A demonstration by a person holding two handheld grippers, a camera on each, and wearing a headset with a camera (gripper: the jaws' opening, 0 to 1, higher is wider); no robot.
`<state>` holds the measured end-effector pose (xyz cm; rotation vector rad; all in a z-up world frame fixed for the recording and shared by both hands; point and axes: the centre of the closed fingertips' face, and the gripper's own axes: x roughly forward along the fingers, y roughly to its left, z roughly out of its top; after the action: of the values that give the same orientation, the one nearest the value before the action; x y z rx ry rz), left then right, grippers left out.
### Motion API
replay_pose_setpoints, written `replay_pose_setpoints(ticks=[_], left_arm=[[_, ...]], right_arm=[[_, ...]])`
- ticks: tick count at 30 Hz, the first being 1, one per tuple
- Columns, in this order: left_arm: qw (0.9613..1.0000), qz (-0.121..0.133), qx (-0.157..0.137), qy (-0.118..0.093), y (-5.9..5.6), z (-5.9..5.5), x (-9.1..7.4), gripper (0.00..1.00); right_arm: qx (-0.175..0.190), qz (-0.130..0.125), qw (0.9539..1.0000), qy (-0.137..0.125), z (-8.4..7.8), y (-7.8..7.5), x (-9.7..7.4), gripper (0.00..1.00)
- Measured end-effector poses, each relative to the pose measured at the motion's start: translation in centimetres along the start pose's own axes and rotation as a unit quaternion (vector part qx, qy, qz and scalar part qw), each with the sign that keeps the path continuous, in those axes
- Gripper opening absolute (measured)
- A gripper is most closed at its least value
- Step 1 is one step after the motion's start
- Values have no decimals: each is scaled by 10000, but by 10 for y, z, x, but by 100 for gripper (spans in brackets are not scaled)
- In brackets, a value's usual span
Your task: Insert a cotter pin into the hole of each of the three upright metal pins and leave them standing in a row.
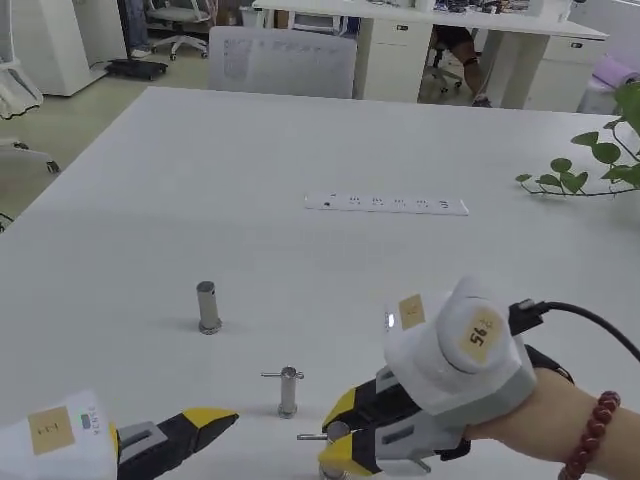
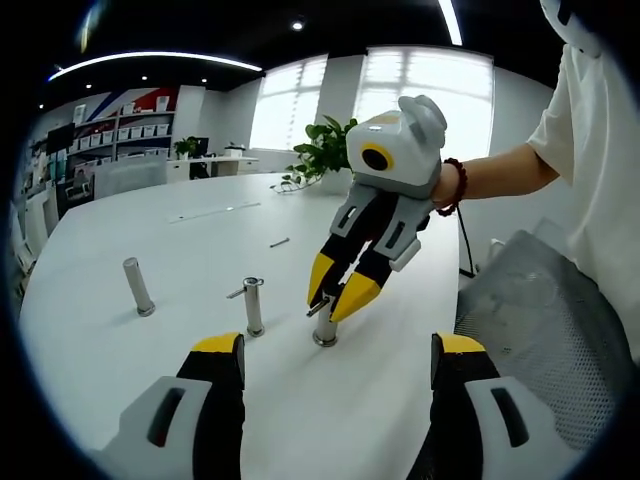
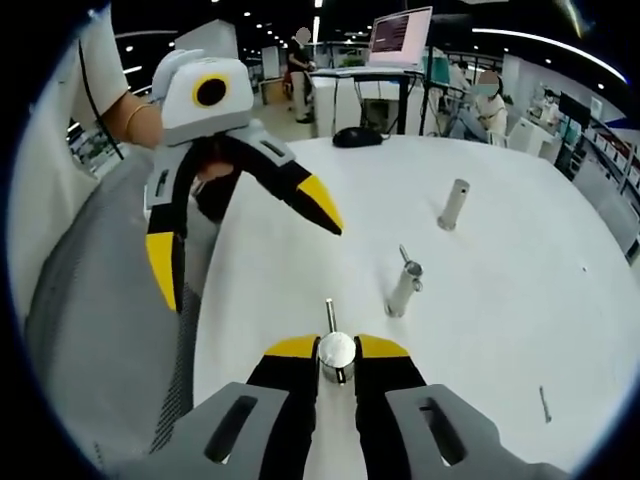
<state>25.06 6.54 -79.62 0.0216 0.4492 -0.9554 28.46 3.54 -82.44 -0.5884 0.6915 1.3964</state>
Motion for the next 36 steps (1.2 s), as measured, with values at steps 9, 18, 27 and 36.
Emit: replay_pose_setpoints(ticks=[9,18,27,36], left_arm=[[10000,57,-12,21,2,-2,-1,77],[10000,75,-2,39,3,-3,-2,77],[9999,129,-49,51,7,-4,-2,77],[9998,143,-71,79,7,-5,0,77]], right_arm=[[-51,-83,9999,53,2,-18,-8,13],[-98,-108,9998,127,-1,-35,-11,13],[-67,-103,9998,124,-4,-47,-11,14],[-48,-93,9999,115,-6,-55,-8,14]])
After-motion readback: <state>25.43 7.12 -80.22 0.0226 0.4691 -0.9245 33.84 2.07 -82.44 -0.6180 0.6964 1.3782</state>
